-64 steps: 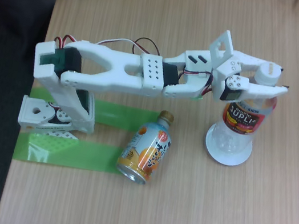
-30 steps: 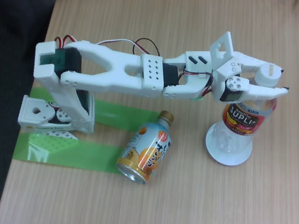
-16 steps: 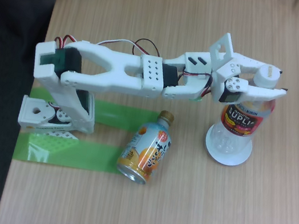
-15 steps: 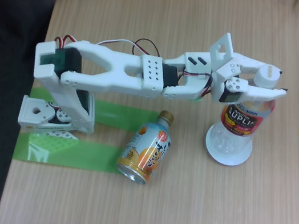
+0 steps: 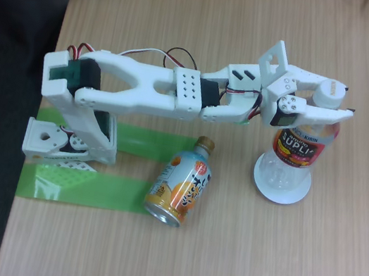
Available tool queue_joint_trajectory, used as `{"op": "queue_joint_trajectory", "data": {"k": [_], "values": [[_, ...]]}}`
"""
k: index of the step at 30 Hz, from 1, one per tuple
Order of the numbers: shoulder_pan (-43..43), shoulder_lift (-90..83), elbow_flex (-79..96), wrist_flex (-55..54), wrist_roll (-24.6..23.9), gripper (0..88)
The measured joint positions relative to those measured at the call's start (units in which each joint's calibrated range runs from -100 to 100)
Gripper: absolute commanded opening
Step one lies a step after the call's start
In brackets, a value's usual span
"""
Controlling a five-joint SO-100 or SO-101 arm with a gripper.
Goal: Pick up the plastic bottle and stand it up on the white place
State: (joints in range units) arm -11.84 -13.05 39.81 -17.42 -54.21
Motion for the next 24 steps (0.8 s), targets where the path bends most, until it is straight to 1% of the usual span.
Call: {"op": "queue_joint_trajectory", "data": {"k": [7,13,24], "values": [[0.0,0.0,0.0,0.0,-0.05,4.5],[0.0,0.0,0.0,0.0,-1.79,4.6],[0.0,0.0,0.0,0.0,-1.89,4.6]]}}
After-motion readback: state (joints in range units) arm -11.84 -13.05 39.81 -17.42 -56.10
